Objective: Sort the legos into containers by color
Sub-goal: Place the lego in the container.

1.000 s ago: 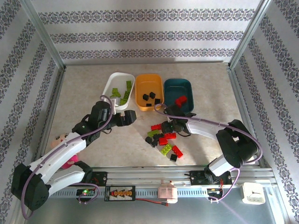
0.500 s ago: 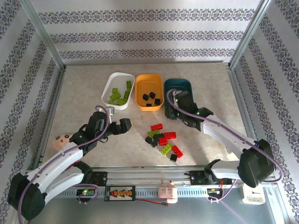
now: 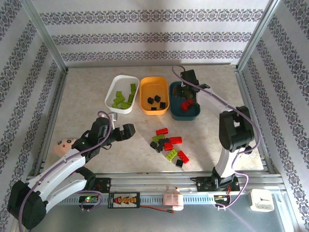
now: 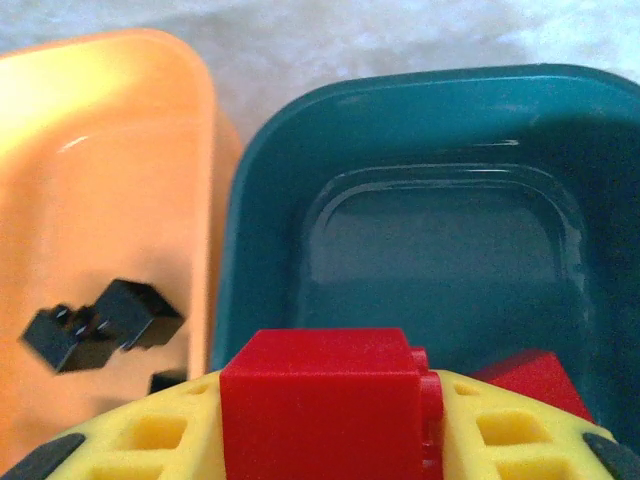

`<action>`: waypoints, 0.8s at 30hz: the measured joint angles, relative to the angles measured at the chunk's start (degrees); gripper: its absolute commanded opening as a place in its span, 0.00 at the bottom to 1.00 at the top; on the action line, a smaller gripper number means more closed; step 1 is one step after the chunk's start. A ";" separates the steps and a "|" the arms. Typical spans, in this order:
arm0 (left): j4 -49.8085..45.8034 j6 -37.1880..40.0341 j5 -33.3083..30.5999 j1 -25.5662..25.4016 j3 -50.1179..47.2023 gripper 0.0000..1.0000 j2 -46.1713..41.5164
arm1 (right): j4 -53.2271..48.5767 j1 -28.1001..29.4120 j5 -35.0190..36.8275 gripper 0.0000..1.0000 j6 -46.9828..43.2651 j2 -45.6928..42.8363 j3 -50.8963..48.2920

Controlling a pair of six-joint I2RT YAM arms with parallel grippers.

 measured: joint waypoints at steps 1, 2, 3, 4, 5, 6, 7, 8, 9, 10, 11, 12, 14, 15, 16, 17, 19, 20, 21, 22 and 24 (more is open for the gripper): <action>0.00 -0.02 0.00 0.00 -0.07 1.00 -0.13 | -0.33 -0.22 0.20 0.35 0.11 1.36 0.83; 0.00 -0.07 0.00 0.00 -0.17 1.00 -0.31 | -0.63 -0.37 0.42 0.41 0.31 2.71 1.57; 0.02 -0.20 0.00 0.00 -0.31 1.00 -0.57 | -0.94 -0.42 0.59 0.49 0.70 3.61 1.95; 0.00 -0.24 0.00 0.00 -0.55 1.00 -0.85 | -1.20 -0.66 0.61 0.56 1.22 4.22 2.08; 0.00 -0.31 0.00 0.00 -0.72 1.00 -1.09 | -1.49 -0.76 0.59 0.59 1.40 4.55 2.10; -0.02 -0.39 0.00 0.00 -0.83 1.00 -1.29 | -1.88 -0.76 0.57 0.61 1.68 4.70 2.10; -0.02 -0.42 0.00 0.00 -0.90 1.00 -1.42 | -2.12 -0.76 0.55 0.62 1.81 4.70 2.10; -0.02 -0.42 0.00 0.00 -0.90 1.00 -1.49 | -2.27 -0.74 0.57 0.64 1.88 4.70 2.19; -0.02 -0.42 0.00 0.00 -0.90 1.00 -1.62 | -2.38 -0.74 0.55 0.64 1.90 4.68 2.40; -0.02 -0.42 0.00 0.00 -0.90 1.00 -1.66 | -2.34 -0.74 0.55 0.65 1.95 4.59 2.54; -0.02 -0.39 0.00 0.00 -0.90 1.00 -1.68 | -2.34 -0.72 0.55 0.65 1.95 4.35 2.54; -0.02 -0.39 0.00 0.00 -0.90 1.00 -1.68 | -2.47 -0.72 0.50 0.65 1.95 3.93 2.49; -0.02 -0.37 0.02 0.00 -0.90 1.00 -1.66 | -2.23 -0.48 0.33 0.66 1.92 2.25 1.73; 0.00 -0.35 0.07 0.00 -0.90 1.00 -1.60 | -2.08 -0.31 0.33 0.66 1.95 0.87 0.79; 0.02 -0.33 0.15 0.00 -0.90 1.00 -1.44 | -1.92 0.04 0.35 0.66 1.92 -1.14 -0.66; 0.04 -0.26 0.22 0.00 -0.90 1.00 -1.16 | -1.66 0.44 0.33 0.66 1.95 -2.97 -2.03; 0.11 0.02 0.33 0.00 -0.87 1.00 -0.11 | -1.07 1.90 0.31 0.66 1.92 -7.78 -5.95; 0.09 0.11 0.48 0.00 -0.87 1.00 0.39 | -0.68 2.78 0.28 0.67 1.92 -9.84 -7.80; 0.09 0.28 0.68 0.00 -0.87 1.00 1.05 | -0.44 3.98 0.13 0.67 1.92 -12.44 -10.19; 0.09 0.48 0.85 0.00 -0.87 1.00 1.68 | -0.26 5.27 -0.02 0.68 1.92 -14.67 -12.39; 0.09 0.68 1.11 0.00 -0.85 1.00 2.54 | 0.02 7.87 -0.09 0.69 1.92 -18.08 -16.31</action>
